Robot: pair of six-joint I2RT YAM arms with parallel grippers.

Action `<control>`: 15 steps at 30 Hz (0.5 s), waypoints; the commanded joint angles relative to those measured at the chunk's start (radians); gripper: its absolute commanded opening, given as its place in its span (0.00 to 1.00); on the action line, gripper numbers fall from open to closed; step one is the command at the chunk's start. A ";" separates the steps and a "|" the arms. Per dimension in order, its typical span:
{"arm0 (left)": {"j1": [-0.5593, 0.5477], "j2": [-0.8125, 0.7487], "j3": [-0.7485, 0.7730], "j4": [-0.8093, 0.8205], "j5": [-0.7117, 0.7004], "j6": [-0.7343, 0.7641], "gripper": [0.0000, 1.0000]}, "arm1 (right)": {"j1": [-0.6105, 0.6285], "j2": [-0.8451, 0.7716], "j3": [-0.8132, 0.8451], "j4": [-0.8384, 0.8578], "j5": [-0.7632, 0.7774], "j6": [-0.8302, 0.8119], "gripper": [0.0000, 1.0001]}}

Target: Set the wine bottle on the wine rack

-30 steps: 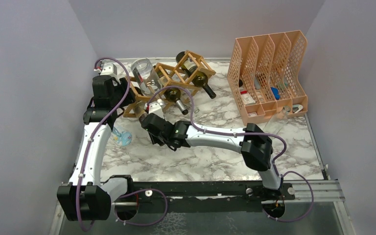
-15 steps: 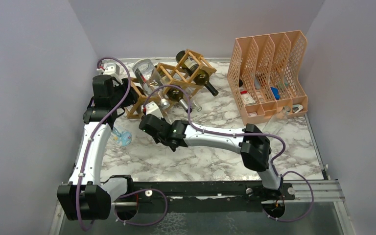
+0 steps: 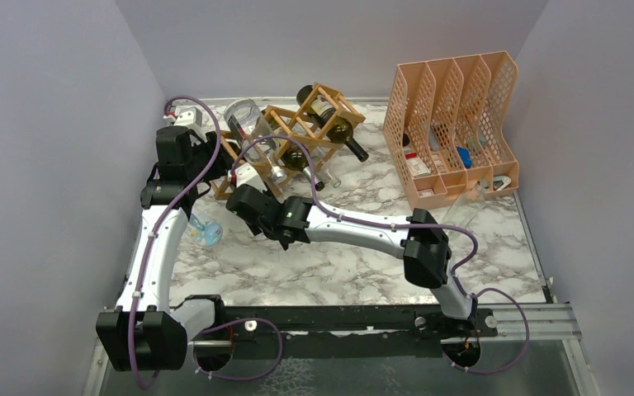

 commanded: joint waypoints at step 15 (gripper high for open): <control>-0.013 -0.017 0.038 0.067 0.107 -0.027 0.52 | 0.019 -0.012 -0.039 0.150 0.062 -0.048 0.64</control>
